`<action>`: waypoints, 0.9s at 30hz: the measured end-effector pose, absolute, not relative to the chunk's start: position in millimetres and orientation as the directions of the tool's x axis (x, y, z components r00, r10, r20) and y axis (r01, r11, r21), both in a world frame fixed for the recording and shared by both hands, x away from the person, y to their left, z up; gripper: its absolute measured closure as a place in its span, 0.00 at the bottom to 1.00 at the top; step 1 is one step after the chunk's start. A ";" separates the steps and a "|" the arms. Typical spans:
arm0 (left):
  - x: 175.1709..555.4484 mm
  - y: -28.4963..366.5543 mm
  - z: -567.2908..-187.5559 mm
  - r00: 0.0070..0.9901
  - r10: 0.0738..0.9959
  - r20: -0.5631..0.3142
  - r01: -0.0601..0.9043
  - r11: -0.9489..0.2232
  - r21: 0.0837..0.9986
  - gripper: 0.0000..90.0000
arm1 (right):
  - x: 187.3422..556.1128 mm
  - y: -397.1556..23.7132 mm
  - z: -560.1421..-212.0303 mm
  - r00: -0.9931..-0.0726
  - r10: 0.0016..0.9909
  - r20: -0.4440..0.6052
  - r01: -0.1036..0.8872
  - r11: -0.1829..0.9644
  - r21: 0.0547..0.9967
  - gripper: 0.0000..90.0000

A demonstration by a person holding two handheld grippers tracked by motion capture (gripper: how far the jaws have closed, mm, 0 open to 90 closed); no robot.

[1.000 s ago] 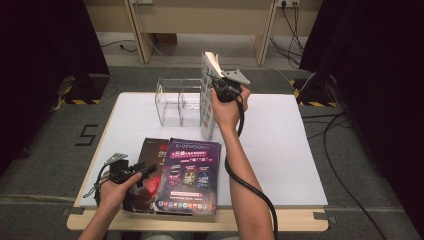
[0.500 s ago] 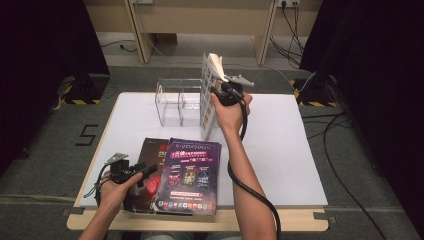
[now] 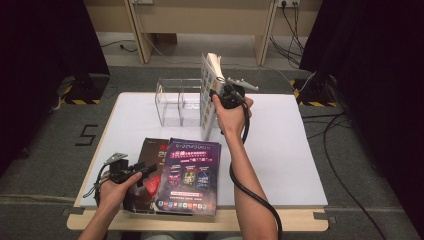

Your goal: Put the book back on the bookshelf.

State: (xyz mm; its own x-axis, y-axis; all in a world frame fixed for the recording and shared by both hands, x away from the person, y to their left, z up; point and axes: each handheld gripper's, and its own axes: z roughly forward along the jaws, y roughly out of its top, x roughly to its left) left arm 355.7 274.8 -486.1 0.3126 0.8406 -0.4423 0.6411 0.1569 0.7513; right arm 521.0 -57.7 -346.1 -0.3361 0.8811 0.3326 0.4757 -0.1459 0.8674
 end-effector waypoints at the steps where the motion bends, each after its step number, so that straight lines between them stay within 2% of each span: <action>1: 355.6 274.6 -486.1 0.313 0.840 -0.442 0.641 0.156 0.751 0.40 | 520.9 -56.7 -345.7 -0.337 0.892 0.301 0.464 -0.121 0.877 0.69; 6: 355.5 274.6 -485.6 0.314 0.841 -0.441 0.640 0.156 0.753 0.40 | 522.4 -55.6 -348.1 -0.322 0.923 0.209 0.431 -0.054 0.901 0.61; 12: 355.7 274.1 -486.0 0.314 0.840 -0.443 0.641 0.157 0.751 0.40 | 523.1 -56.4 -350.3 -0.321 0.927 0.192 0.433 -0.037 0.901 0.56; 17: 355.6 273.8 -485.7 0.314 0.840 -0.442 0.640 0.156 0.752 0.40 | 523.4 -57.4 -351.9 -0.312 0.931 0.186 0.420 -0.040 0.906 0.62; 21: 355.5 274.2 -485.6 0.315 0.841 -0.440 0.640 0.155 0.753 0.40 | 526.6 -57.6 -353.4 -0.303 0.932 0.200 0.436 -0.051 0.898 0.72; 23: 355.7 274.4 -485.7 0.314 0.841 -0.440 0.640 0.155 0.753 0.40 | 527.9 -58.3 -352.9 -0.304 0.928 0.214 0.444 -0.061 0.894 0.77; 27: 355.6 274.1 -486.0 0.314 0.841 -0.441 0.640 0.156 0.753 0.40 | 531.2 -60.2 -352.0 -0.329 0.904 0.273 0.466 -0.096 0.880 0.81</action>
